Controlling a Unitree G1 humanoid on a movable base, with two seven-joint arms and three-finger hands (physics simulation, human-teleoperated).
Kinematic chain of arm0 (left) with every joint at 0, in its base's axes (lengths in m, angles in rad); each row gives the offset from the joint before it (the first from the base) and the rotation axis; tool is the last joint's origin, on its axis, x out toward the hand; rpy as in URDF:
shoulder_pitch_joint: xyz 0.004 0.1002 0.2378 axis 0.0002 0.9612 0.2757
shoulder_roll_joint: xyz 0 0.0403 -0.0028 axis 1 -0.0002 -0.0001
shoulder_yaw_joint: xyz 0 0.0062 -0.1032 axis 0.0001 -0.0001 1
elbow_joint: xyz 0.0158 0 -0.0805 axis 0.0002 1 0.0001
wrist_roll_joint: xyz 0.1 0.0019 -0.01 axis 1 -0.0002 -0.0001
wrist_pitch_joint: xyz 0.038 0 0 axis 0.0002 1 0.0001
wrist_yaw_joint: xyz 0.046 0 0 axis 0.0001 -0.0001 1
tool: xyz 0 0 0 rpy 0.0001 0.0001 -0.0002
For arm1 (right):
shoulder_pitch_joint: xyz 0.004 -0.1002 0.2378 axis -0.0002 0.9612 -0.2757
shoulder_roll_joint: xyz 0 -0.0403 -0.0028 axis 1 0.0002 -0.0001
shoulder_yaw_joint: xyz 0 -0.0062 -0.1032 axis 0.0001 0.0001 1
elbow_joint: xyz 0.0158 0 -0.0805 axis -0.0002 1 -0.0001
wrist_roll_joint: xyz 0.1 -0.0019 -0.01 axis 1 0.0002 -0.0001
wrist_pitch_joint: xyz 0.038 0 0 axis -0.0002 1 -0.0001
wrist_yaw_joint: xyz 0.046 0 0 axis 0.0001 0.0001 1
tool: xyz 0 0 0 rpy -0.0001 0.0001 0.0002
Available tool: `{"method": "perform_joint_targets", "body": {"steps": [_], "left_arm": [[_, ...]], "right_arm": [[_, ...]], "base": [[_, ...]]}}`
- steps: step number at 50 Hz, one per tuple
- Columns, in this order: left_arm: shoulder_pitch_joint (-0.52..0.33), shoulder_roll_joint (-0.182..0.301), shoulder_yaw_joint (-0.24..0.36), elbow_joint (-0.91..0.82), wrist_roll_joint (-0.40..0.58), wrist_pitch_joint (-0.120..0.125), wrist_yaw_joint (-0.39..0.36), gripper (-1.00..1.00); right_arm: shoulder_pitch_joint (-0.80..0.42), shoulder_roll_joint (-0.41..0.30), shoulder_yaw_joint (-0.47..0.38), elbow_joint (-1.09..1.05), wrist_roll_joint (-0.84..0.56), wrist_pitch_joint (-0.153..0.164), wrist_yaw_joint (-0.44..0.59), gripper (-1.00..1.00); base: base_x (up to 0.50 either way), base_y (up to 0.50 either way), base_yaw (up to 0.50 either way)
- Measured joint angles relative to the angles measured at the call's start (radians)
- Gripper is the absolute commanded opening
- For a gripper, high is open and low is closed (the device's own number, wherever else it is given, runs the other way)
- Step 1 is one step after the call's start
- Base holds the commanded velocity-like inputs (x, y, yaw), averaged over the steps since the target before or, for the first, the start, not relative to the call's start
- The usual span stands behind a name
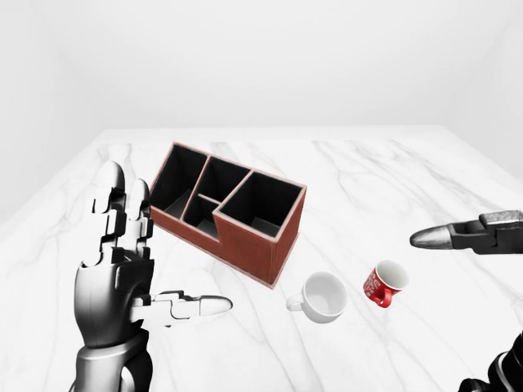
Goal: Pick up the red mug and place it to the right of the caddy.
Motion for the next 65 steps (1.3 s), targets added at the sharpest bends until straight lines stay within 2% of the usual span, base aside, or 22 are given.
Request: {"method": "perform_joint_targets", "body": {"steps": [7, 27, 49, 65], "left_arm": [[0.0, 0.0, -0.002, 0.005, 0.002, 0.0, 0.001, 1.0], [0.004, 0.006, -0.016, 0.013, -0.006, 0.0, 0.003, 1.0], [-0.001, 0.003, -0.003, 0.011, -0.014, 0.0, -0.002, 1.0], [-0.004, 0.002, 0.002, 0.009, -0.017, 0.0, -0.003, 1.0]], "right_arm": [[0.003, -0.012, 0.014, 0.034, -0.094, 0.0, 0.08, 1.0], [0.04, -0.026, -0.013, 0.123, -0.266, 0.0, 0.286, 1.0], [0.084, -0.019, -0.028, 0.247, -0.362, 0.0, 0.285, 1.0], [0.142, 0.019, -0.029, 0.275, -0.443, 0.0, 0.285, 1.0]], "base": [[0.0, 0.0, 0.0], [0.0, 0.0, 0.0], [0.0, 0.0, 0.0], [0.0, 0.0, 0.0]]}}
